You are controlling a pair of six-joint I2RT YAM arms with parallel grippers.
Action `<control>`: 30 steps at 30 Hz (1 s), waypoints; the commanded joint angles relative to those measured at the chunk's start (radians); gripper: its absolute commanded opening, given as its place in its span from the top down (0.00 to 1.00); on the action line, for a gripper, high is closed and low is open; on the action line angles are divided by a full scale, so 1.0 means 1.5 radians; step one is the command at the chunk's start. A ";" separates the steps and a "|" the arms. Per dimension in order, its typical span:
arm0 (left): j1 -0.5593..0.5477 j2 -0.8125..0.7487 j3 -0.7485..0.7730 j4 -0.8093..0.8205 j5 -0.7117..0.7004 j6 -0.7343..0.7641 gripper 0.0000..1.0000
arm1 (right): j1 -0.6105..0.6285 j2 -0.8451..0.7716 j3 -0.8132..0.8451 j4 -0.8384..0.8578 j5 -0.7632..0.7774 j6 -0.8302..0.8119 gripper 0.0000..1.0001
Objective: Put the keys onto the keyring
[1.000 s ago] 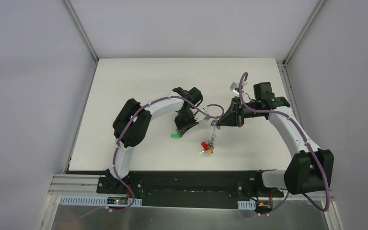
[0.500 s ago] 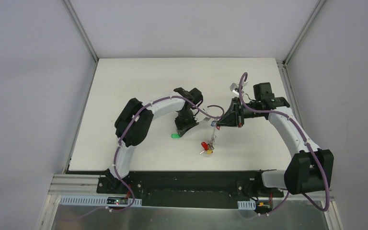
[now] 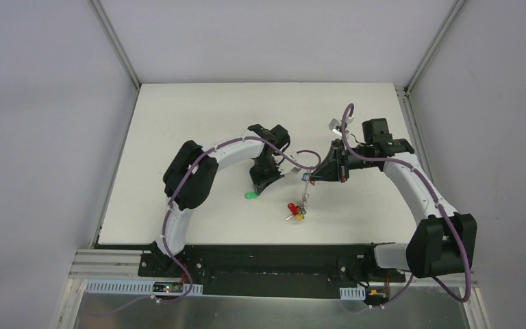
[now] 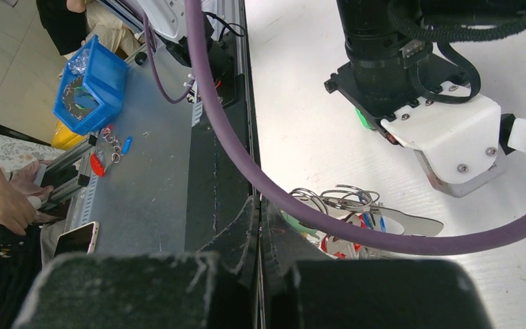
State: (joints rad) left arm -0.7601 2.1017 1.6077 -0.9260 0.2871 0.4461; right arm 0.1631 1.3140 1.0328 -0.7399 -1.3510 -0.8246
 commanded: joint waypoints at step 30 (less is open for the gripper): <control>-0.002 -0.459 -0.057 0.030 0.324 0.216 1.00 | 0.248 0.039 0.068 0.271 -0.026 0.222 1.00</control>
State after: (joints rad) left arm -0.7521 1.4597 1.5455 -0.8936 0.6968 0.7269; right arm 0.4965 1.3403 1.0679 -0.4263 -1.3598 -0.5522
